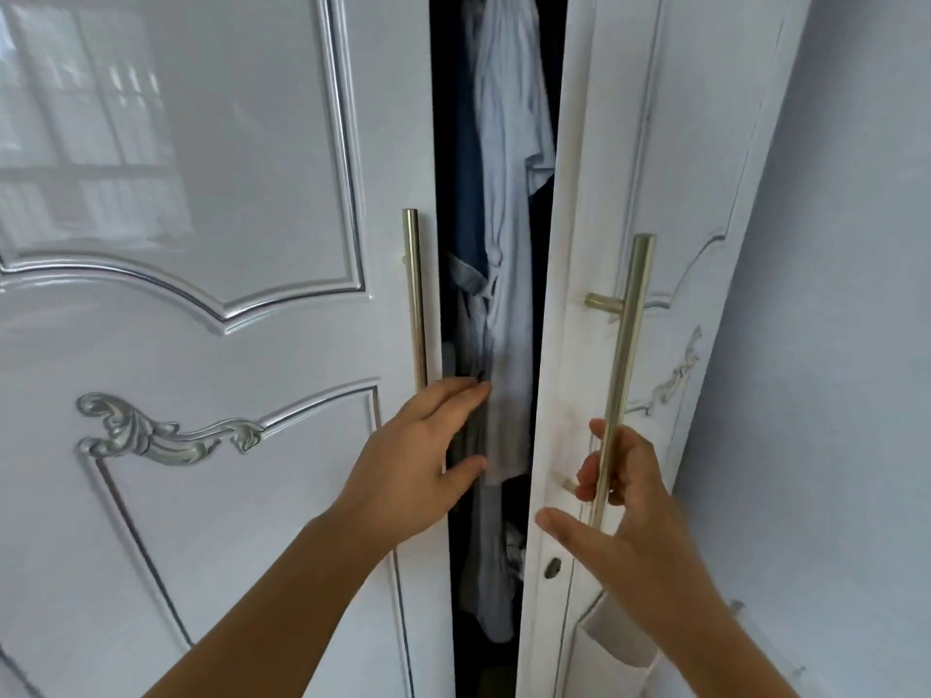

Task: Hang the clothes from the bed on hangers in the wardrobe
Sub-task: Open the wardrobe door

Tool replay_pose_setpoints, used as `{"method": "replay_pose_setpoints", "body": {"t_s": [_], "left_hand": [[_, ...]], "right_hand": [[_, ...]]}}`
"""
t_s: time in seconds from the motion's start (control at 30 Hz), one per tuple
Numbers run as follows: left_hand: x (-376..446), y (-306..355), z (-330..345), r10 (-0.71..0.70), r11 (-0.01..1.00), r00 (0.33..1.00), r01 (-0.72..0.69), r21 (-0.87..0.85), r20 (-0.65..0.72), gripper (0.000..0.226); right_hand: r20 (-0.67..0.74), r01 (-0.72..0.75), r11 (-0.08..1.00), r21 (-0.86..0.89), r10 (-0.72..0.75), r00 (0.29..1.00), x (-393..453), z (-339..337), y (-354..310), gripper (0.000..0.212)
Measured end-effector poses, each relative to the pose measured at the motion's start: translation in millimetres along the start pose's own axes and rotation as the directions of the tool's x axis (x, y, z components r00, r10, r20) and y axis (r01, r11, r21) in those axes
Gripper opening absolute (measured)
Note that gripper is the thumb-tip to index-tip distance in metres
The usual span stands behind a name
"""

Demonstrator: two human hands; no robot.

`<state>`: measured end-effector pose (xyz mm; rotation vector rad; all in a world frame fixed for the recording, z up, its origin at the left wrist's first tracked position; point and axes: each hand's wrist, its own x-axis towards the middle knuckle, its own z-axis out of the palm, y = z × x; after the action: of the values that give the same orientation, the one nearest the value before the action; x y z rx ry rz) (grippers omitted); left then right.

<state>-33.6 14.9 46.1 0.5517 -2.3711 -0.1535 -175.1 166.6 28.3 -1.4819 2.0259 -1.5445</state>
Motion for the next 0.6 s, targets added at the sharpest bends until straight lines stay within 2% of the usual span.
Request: {"method": "replay_pose_setpoints", "body": {"t_s": [0.17,0.33,0.5,0.53,0.6], "left_hand": [[17,36,28,0.162,0.985,0.984,-0.157,-0.066,0.079,0.081],[26,64,46,0.289,0.955,0.949,-0.294,0.022,0.128,0.081],[40,97,62,0.356,0.931,0.923,-0.363,0.029,0.145,0.078],[42,102,65,0.355,0.933,0.924,-0.361,0.016,0.14,0.079],[44,115,73,0.348,0.937,0.929,-0.348,-0.023,0.126,0.082]], "right_hand": [[-0.169,-0.124,0.992,-0.038,0.116,0.979,-27,-21,-1,0.08],[-0.332,-0.234,0.972,-0.029,0.212,0.919,-48,-52,1,0.074],[-0.438,-0.269,0.958,-0.102,0.199,0.877,-70,-93,11,0.051],[-0.447,-0.262,0.959,-0.108,0.189,0.875,-73,-99,13,0.054],[-0.478,-0.263,0.959,-0.108,0.182,0.859,-81,-113,17,0.075]]}}
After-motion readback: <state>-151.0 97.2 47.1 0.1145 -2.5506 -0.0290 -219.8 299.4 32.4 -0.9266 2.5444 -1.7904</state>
